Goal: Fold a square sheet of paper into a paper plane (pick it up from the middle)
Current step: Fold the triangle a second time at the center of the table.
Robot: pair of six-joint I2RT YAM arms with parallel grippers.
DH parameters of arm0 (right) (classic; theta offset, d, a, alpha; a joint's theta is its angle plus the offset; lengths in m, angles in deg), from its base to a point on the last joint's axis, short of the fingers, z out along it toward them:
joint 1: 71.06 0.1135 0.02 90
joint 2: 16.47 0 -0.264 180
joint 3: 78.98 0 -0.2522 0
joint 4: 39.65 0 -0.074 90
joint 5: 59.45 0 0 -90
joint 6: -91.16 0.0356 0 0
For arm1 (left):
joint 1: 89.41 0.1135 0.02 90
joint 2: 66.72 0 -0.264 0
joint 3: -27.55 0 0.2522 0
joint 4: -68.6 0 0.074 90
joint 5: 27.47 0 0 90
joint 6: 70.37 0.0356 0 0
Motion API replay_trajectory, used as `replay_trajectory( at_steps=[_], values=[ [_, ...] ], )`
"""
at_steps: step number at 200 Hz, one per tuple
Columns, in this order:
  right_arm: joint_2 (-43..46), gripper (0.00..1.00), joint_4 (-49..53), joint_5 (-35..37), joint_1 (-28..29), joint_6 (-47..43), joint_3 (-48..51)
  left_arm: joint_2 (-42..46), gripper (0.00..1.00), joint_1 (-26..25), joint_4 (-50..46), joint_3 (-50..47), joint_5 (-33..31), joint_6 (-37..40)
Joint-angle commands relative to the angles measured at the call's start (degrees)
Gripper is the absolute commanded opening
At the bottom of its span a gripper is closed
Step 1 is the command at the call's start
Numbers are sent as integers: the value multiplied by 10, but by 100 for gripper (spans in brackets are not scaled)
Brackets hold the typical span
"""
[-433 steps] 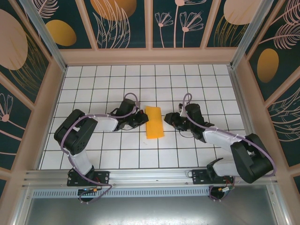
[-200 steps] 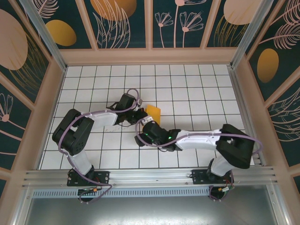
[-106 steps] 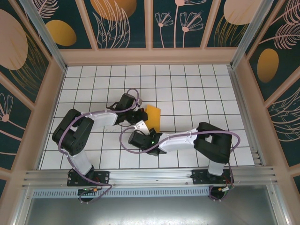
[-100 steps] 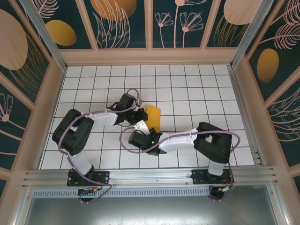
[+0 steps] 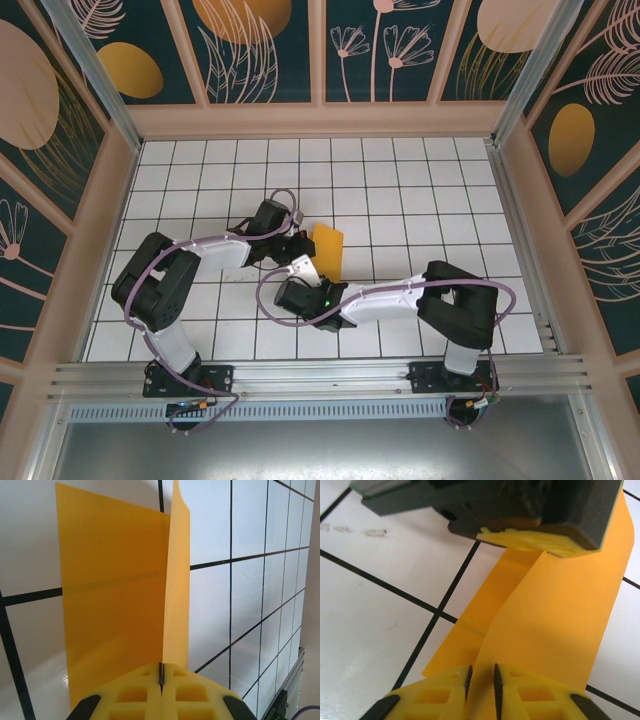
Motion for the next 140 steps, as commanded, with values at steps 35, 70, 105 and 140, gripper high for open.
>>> replay_trajectory(
  at_steps=[35, 70, 105, 140],
  values=[
    [47, 0, -28, -30, -15, 5, 29, 38, 24, 3, -13, -11, -36, -20],
    [96, 0, -100, -131, -44, -4, 78, 102, 45, 3, -39, -33, -128, -47],
    [174, 0, -221, -301, -116, 18, 165, 187, 49, 4, -42, -94, -218, -96],
    [217, 0, -310, -434, -190, 53, 237, 218, 27, 2, 66, -169, -122, -124]
  ],
)
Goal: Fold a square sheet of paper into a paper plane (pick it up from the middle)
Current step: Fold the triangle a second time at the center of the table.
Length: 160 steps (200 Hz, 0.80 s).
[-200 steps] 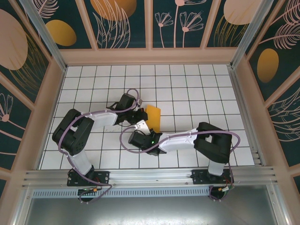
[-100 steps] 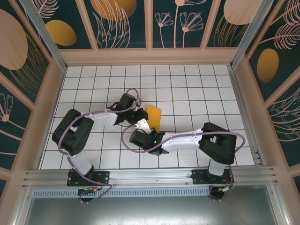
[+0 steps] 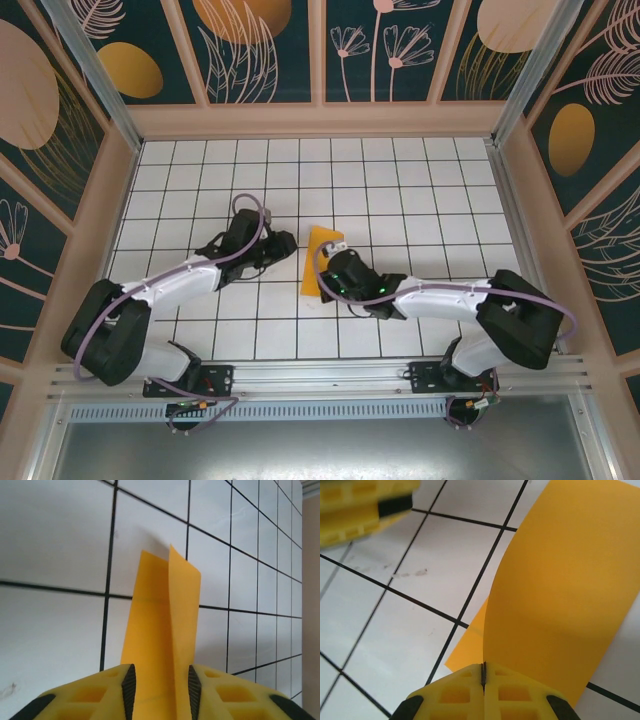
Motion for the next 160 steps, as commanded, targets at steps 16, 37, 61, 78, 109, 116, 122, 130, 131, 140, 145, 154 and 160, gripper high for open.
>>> replay_trajectory(
  at_steps=[16, 37, 61, 78, 109, 116, 122, 130, 131, 140, 145, 154, 160],
  values=[
    [22, 0, -120, -177, -57, 42, 55, -8, 24, -8, 70, -39, 73, -20],
    [19, 0, -148, -206, -77, 54, 75, -31, 19, -20, 58, -30, 75, -11],
    [16, 0, -173, -229, -96, 67, 92, -53, 18, -29, 69, -25, 87, -10],
    [16, 0, -180, -234, -103, 72, 99, -74, 17, -37, 68, -12, 97, -5],
    [18, 0, -191, -240, -115, 84, 110, -107, 15, -55, 68, 10, 101, -4],
    [18, 0, -195, -242, -118, 88, 112, -114, 15, -57, 68, 13, 100, -5],
    [18, 0, -199, -244, -121, 92, 115, -119, 14, -59, 69, 14, 99, -5],
    [17, 0, -203, -248, -124, 95, 117, -125, 14, -62, 70, 15, 99, -6],
    [16, 0, -204, -248, -124, 96, 118, -126, 14, -63, 70, 15, 99, -6],
    [14, 0, -206, -250, -128, 98, 118, -135, 14, -64, 69, 18, 99, -6],
    [13, 0, -207, -251, -130, 100, 119, -139, 13, -65, 69, 19, 100, -5],
    [13, 0, -210, -255, -133, 103, 120, -146, 13, -66, 65, 23, 100, -2],
    [12, 0, -211, -257, -136, 104, 122, -148, 13, -66, 62, 24, 98, -1]
  ],
)
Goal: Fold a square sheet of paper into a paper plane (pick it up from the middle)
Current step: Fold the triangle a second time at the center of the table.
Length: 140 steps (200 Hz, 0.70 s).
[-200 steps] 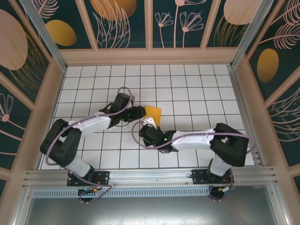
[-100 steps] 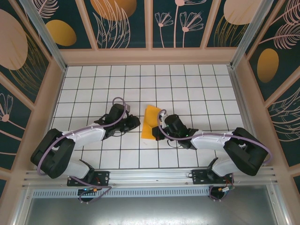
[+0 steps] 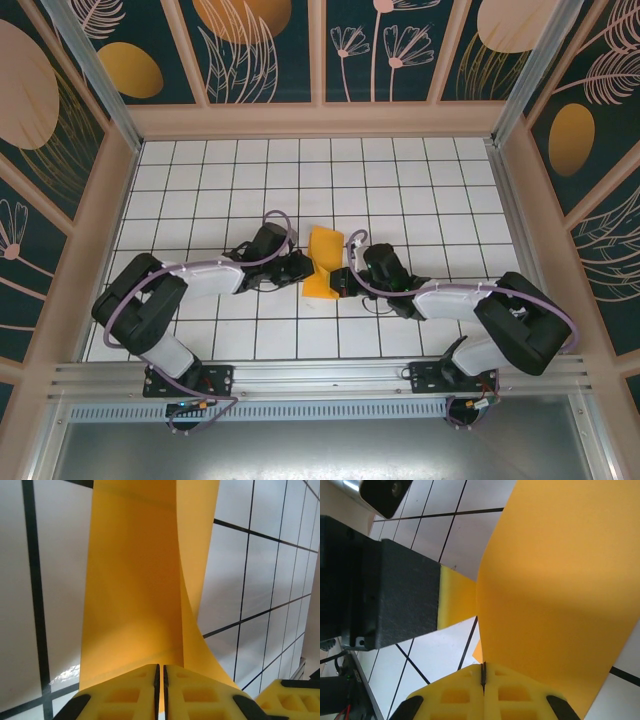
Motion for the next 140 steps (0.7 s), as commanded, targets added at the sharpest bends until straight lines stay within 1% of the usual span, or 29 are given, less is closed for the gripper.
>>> replay_trajectory(
  at_steps=[1, 25, 69, 101, 140],
  values=[
    [0, 0, -37, -21, -10, 16, 10, -20, 13, -4, 5, 15, 8, 14],
    [0, 0, -36, -28, -20, 20, 11, -33, 12, -4, -10, 19, -7, 20],
    [-3, 0, -23, -34, -33, 20, 11, -55, 10, -4, -26, 22, -14, 28],
    [-15, 0, 2, -43, -50, 4, 3, -55, 9, -5, -53, 23, -37, 40],
    [-42, 0, 26, -54, -71, -21, -17, -73, 9, -4, -63, 28, -40, 47]
  ],
)
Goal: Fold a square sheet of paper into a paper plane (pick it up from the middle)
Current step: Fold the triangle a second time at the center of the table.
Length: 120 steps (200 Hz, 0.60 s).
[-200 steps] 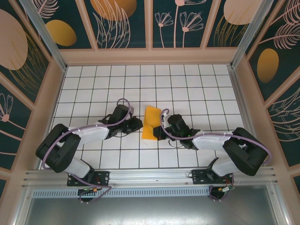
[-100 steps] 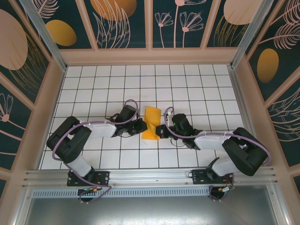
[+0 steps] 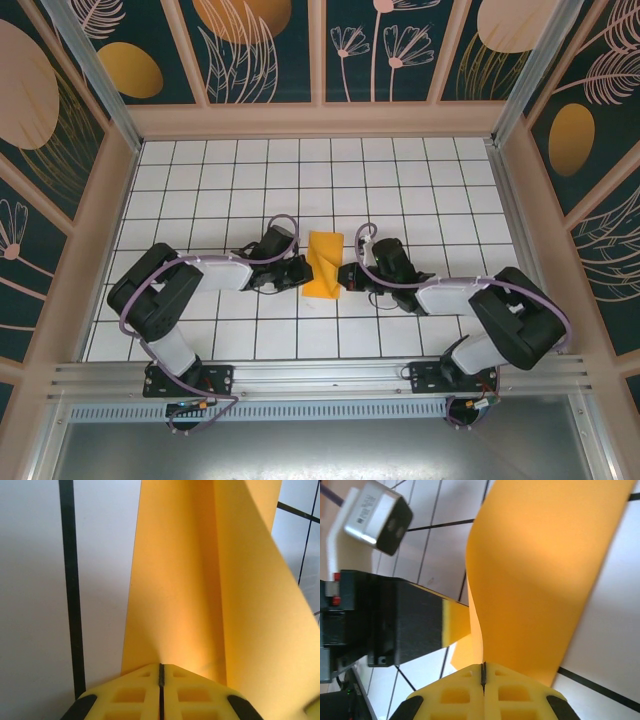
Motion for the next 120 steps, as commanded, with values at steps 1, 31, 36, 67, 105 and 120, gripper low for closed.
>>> replay_trajectory(
  at_steps=[1, 31, 36, 67, 105, 120],
  values=[
    [-17, 0, 26, -16, -11, -29, -21, -20, 9, -1, -36, 10, -21, 18],
    [-43, 0, 64, -5, -19, -63, -53, -21, 8, -1, -38, 13, -21, 20],
    [-47, 0, 69, -6, -19, -68, -58, -22, 9, -2, -39, 14, -21, 21],
    [-78, 0, 107, -2, -22, -99, -92, -24, 9, -1, -42, 14, -22, 23],
    [-102, 0, 129, -13, -27, -125, -122, -24, 8, -2, -48, 17, -24, 26],
    [-112, 0, 143, -14, -28, -137, -134, -24, 8, -2, -49, 17, -25, 27]
  ],
)
